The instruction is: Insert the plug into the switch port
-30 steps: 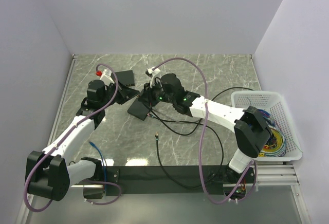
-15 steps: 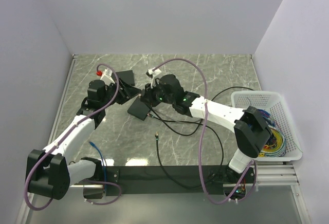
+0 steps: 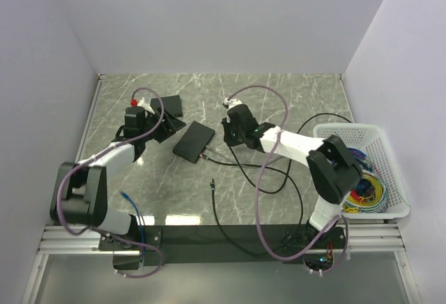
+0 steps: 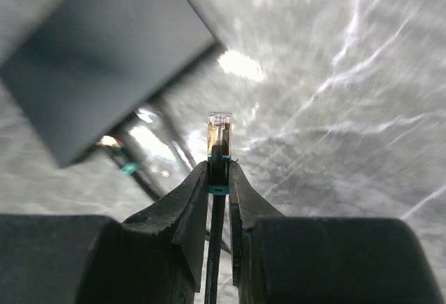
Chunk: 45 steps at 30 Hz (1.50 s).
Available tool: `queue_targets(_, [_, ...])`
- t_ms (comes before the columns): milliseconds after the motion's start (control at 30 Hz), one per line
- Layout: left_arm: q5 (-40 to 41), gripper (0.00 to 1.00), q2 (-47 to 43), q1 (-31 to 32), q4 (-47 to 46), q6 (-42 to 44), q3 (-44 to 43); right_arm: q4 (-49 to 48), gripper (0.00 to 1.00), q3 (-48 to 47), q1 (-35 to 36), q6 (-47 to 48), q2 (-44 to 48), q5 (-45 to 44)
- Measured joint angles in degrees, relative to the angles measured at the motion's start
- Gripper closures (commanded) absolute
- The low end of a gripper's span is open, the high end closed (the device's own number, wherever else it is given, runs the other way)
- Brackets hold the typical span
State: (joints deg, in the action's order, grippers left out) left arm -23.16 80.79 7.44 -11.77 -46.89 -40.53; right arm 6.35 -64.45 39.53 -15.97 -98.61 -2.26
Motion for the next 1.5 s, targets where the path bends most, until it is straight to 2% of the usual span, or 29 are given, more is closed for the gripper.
queue_targets(267, [1.22, 0.34, 16.0, 0.22, -5.11, 2.56, -5.62, 3.06, 1.0, -0.92, 0.39, -0.72, -9.14, -0.81])
queue_targets(567, [1.84, 0.37, 25.29, 1.09, -6.38, 6.47, -14.16, 4.5, 1.0, -6.99, 0.46, -0.35, -13.35, -0.7])
queue_targets(767, [1.66, 0.39, 31.61, 4.17, -5.99, 9.9, -19.39, 4.7, 1.0, -9.73, 1.51, 0.63, -15.56, -0.35])
queue_targets(933, [1.16, 0.4, 33.05, 6.14, -6.19, 11.34, -21.14, 5.35, 1.0, -11.76, 2.25, 0.94, -16.28, -0.33])
queue_targets(1500, [0.07, 0.44, 34.69, 6.82, -6.14, 14.36, -23.15, 5.27, 1.0, -12.63, 2.38, 1.03, -16.7, 0.35])
